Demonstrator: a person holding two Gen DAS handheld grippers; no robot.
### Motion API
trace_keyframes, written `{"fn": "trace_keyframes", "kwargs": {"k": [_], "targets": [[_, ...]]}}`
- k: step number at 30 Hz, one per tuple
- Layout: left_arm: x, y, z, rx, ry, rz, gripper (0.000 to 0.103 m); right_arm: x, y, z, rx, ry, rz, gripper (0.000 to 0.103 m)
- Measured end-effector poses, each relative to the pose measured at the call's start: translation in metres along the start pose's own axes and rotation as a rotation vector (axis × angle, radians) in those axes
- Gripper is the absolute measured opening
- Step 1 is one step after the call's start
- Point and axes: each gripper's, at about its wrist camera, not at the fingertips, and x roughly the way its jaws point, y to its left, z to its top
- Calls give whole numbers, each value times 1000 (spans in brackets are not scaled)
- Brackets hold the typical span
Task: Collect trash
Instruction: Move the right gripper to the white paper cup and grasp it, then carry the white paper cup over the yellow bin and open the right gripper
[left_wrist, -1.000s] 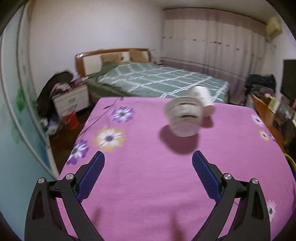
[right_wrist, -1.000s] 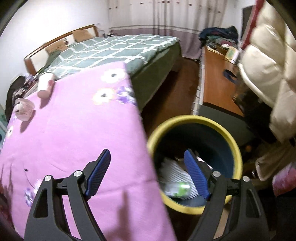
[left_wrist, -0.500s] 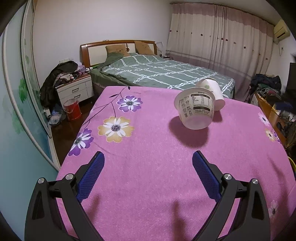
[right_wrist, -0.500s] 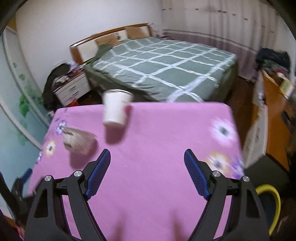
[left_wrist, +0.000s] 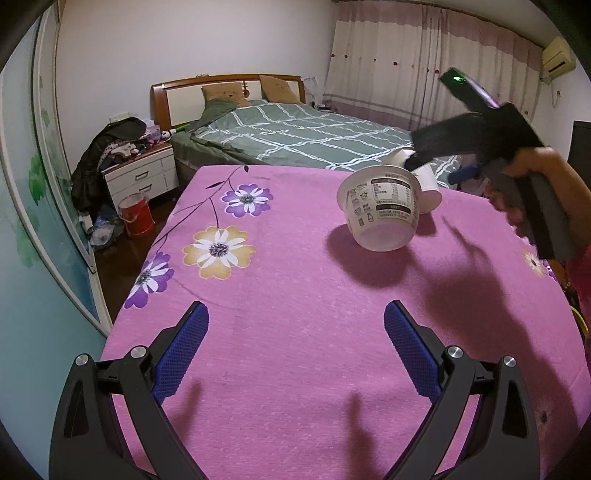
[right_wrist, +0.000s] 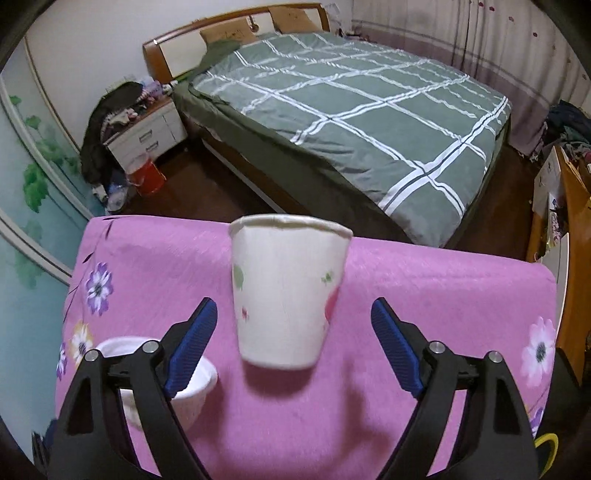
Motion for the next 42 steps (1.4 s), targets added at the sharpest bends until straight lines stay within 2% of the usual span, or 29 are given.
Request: {"fn": "trace_keyframes", "kwargs": {"k": [7,10,14,19,23,30,34,38,42], "targets": [[0,-5,-1,14,4,-13,95,22,5,9,5,46,-38,81],[-1,-6,-1,15,4,-15,95,27,5,8,15,54,-44,68],[0,-5,0,11,6,-16,95,19,-1,2,17,32,-29,60],[-1,-5,0,13,5,-14,95,-5,-15,-14,30,-9,-5,60],[-2,-5,0,13,3,-12,95,-36,-38,-45,61,-54,32,60],[-4,-5,-1,10,-6,-9,95,-93,-107,-134,177,-125,30,61],[-6,-7,-2,19,-11,-6,95,-122,-152,-183,262,-164,-49,61],[-9,-8,-2,23,-18,-4,95,-153,-206,-235,374,-198,-181,62],[-11,-10,-2,27,-19,-2,95,-164,-254,-277,475,-181,-285,63]]}}
